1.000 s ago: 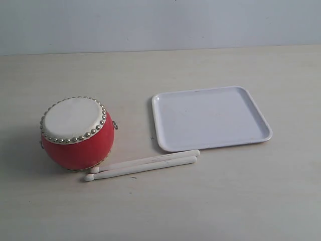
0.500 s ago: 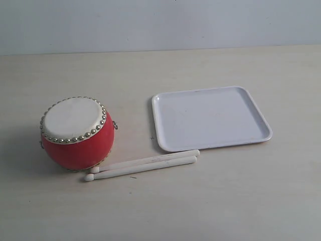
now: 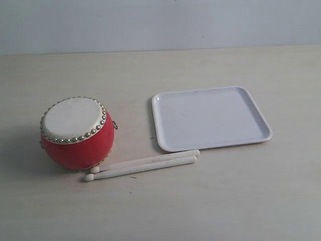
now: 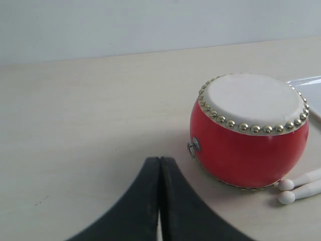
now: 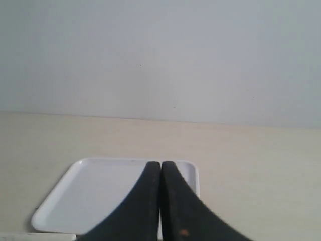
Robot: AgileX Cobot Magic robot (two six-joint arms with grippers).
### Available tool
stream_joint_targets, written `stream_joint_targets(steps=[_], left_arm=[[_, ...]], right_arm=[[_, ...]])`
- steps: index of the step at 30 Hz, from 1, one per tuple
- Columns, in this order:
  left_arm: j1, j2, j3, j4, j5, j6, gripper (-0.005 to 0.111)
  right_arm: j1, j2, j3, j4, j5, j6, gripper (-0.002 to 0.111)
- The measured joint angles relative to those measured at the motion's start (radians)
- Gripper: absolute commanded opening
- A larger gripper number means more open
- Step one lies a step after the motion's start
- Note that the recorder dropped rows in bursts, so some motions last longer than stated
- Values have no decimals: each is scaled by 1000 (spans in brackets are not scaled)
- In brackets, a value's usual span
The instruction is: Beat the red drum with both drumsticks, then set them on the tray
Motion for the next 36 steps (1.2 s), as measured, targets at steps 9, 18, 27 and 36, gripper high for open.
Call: stream_joint_targets(steps=[9, 18, 27, 36], left_arm=[[0, 0, 0, 0, 0, 0, 0], [0, 0, 0, 0, 0, 0, 0], [0, 0, 0, 0, -70, 0, 0], [0, 0, 0, 0, -262, -2, 0]], right_arm=[[0, 0, 0, 0, -40, 0, 0], [0, 0, 0, 0, -44, 0, 0], [0, 0, 0, 0, -61, 82, 0], [0, 0, 0, 0, -63, 353, 0]])
